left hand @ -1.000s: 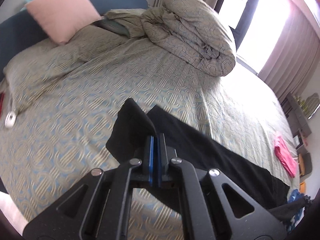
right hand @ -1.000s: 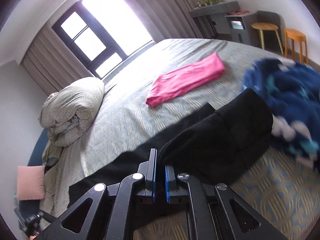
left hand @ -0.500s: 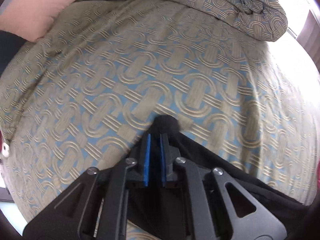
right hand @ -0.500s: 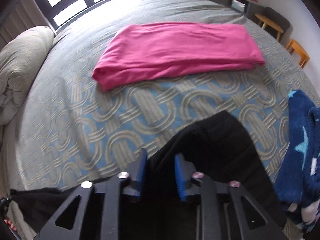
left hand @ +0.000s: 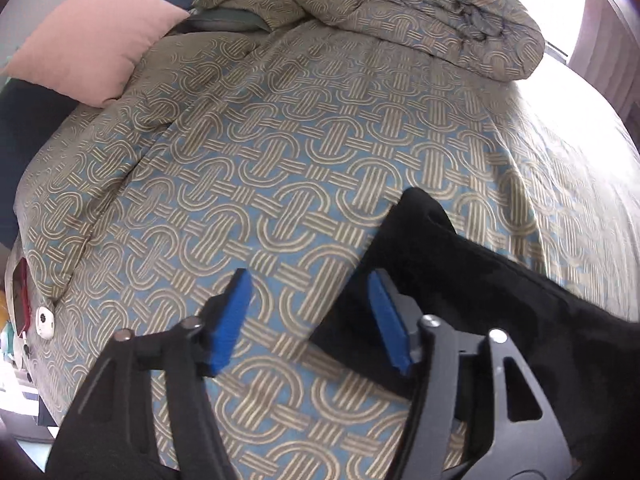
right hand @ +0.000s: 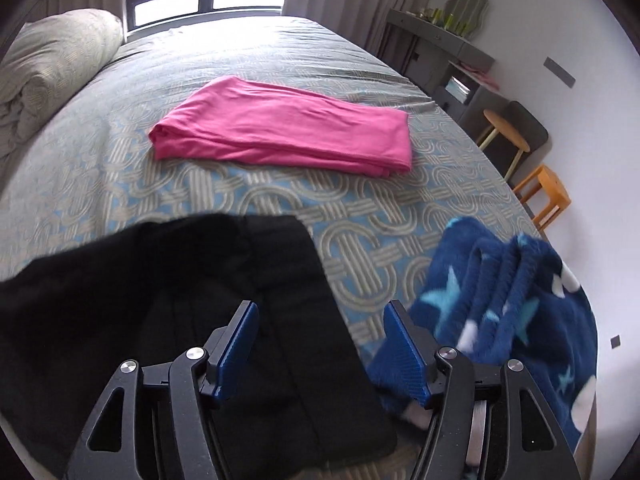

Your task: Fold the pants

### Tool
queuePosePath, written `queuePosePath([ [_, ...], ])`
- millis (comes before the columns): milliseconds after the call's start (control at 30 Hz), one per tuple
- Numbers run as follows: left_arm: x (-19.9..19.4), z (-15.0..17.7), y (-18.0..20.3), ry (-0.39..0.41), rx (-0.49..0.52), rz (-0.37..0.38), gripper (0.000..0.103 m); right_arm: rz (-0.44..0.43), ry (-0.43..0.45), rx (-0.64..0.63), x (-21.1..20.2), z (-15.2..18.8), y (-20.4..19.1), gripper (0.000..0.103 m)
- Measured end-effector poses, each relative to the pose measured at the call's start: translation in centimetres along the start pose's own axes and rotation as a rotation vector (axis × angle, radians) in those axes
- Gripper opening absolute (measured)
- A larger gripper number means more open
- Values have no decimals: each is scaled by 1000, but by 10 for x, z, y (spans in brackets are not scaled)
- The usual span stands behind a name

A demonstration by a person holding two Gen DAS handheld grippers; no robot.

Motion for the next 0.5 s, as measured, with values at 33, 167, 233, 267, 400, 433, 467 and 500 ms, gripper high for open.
queuePosePath([
  [33,4,5,1,-10,11,-6,65,-9,3,-9,-4,7,-3,66],
  [167,24,22,-2,-88,-46,41,64,-32,10,-21,-20,36,-16,67],
  [233,33,29,-1,-115,-89,118,58,-65,17,-10,-29,54,-23,67],
  [267,37,31,2,-129,-100,160,50,-79,20,-2,-31,61,-25,67],
  [400,60,32,22,-214,-103,193,23,-130,-1,69,-37,94,-25,69],
  [433,68,31,26,-233,-114,188,23,-140,-10,93,-36,99,-23,70],
  [467,76,29,28,-253,-136,189,23,-153,-21,121,-36,104,-21,70],
  [500,81,28,29,-259,-167,204,23,-171,-31,151,-35,108,-17,70],
])
Point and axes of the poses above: each gripper's, at about its wrist camera, not at the fingertips, and x roughly the way its jaws point, y to its right, z to its underside, the point moved 3 cm from there along x, roughly the way its jaws point, and after that the axes turned 7 degrees about -y, right-handed, at the moved point
